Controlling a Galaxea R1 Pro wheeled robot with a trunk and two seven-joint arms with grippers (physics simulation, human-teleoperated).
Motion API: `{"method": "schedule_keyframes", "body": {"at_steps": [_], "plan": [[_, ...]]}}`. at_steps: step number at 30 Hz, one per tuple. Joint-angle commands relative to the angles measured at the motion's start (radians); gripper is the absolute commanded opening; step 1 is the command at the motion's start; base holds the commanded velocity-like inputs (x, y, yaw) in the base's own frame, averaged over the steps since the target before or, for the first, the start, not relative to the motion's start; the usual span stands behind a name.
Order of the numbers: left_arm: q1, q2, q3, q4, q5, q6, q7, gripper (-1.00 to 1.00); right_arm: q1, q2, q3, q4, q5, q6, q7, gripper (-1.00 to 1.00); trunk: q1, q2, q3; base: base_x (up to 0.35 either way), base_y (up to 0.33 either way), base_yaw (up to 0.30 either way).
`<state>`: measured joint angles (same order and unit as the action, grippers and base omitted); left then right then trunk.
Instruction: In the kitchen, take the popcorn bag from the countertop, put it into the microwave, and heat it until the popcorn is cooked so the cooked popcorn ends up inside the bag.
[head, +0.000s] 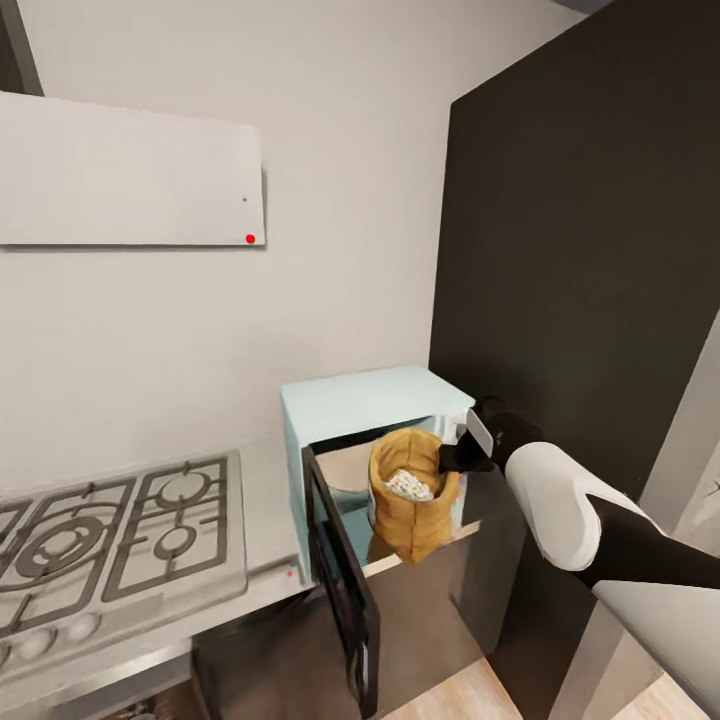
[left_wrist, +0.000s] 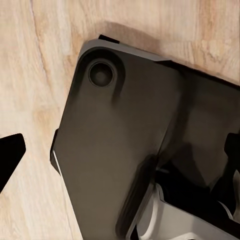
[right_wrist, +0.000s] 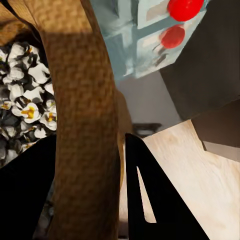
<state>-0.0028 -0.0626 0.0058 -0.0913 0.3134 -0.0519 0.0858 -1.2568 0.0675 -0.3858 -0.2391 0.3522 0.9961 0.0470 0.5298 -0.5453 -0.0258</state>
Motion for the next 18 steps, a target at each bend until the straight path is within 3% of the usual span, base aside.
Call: {"method": "schedule_keyframes", "body": {"at_steps": [1,7,13,18], "plan": [[0.000,0.000,-0.001,0.000,0.003,-0.002,0.002,1.00,-0.001,0.000,-0.007,-0.002,0.010,0.004,0.005,-1.00,0.001,-0.002,-0.002,0.155,0.284,0.000],[0.000,0.001,0.005,-0.001,0.005,-0.003,0.002,1.00,-0.001,-0.003,-0.007,-0.002,0.010,0.004,0.004,-1.00,0.001,-0.002,-0.002,0.177,0.244,0.000],[0.000,0.001,0.007,0.000,0.009,-0.002,0.002,1.00,-0.001,-0.005,-0.007,-0.002,0.010,0.004,0.004,-1.00,0.001,-0.002,-0.002,0.024,0.019,0.000],[0.000,0.001,0.008,0.000,0.008,-0.002,0.002,1.00,-0.001,-0.005,-0.007,-0.002,0.010,0.004,0.005,-1.00,0.001,-0.002,-0.002,0.234,0.000,0.000]]}}
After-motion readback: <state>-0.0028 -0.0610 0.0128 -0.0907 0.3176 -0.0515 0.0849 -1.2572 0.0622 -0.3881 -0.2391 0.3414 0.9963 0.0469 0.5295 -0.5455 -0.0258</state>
